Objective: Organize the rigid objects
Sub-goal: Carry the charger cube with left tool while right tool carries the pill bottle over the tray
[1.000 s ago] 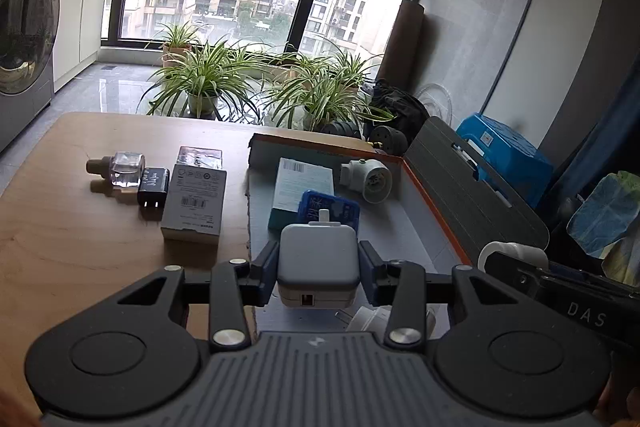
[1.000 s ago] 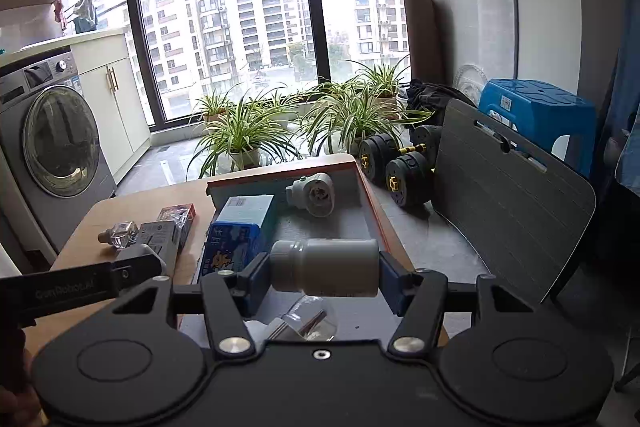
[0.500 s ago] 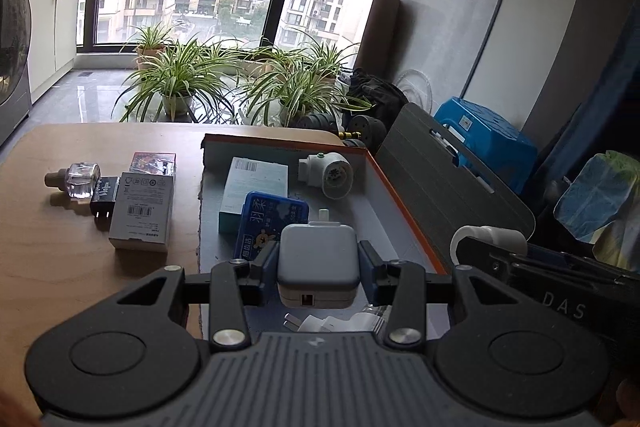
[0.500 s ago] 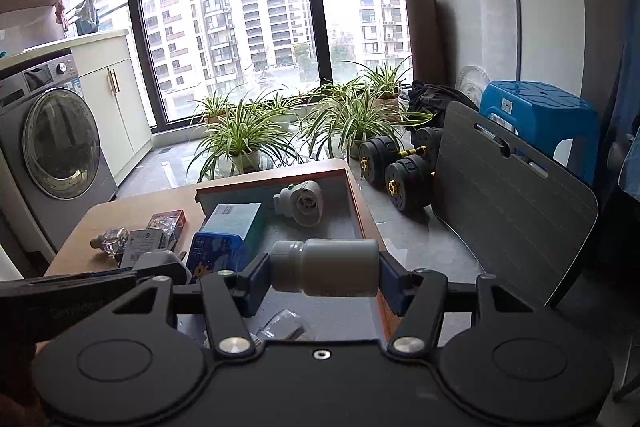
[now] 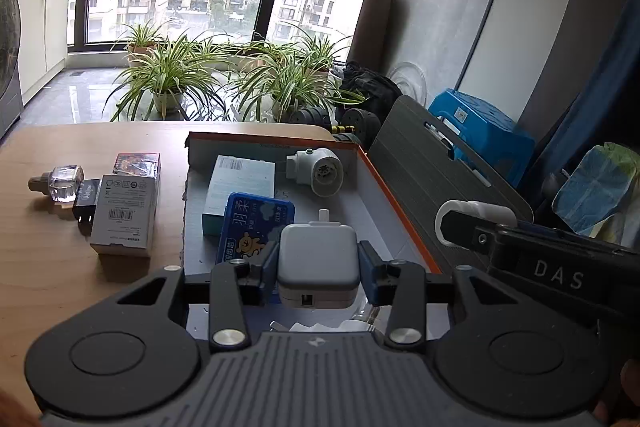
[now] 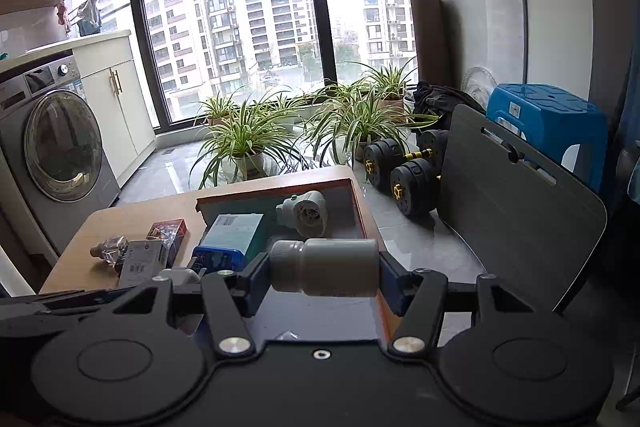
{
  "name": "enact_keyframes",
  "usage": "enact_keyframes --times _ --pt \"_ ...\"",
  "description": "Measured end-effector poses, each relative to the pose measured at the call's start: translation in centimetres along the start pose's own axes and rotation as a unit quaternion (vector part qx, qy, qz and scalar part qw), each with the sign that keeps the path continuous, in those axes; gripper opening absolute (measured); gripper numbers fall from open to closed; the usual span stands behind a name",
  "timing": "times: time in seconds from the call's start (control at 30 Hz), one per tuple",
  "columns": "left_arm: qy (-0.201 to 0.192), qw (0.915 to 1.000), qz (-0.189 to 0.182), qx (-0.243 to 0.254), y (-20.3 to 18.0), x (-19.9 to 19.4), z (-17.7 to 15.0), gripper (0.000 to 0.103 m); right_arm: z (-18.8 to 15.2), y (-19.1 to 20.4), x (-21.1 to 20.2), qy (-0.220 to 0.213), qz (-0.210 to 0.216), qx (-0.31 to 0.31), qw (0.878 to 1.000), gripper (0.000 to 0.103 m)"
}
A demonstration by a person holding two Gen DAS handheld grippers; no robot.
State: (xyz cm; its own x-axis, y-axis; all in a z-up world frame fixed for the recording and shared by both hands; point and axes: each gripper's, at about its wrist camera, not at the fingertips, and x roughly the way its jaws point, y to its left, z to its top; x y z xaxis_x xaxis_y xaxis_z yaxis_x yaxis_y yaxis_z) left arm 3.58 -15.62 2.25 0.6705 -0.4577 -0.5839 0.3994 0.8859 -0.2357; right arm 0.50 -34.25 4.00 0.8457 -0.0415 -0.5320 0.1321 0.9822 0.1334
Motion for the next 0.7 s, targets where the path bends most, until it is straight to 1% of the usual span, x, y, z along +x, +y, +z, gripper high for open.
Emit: enact_keyframes --times 0.7 --pt "0.015 0.9998 -0.003 0.010 -0.8 1.9 0.3 0.042 0.5 -0.1 1.6 0.007 0.003 -0.001 1.000 0.069"
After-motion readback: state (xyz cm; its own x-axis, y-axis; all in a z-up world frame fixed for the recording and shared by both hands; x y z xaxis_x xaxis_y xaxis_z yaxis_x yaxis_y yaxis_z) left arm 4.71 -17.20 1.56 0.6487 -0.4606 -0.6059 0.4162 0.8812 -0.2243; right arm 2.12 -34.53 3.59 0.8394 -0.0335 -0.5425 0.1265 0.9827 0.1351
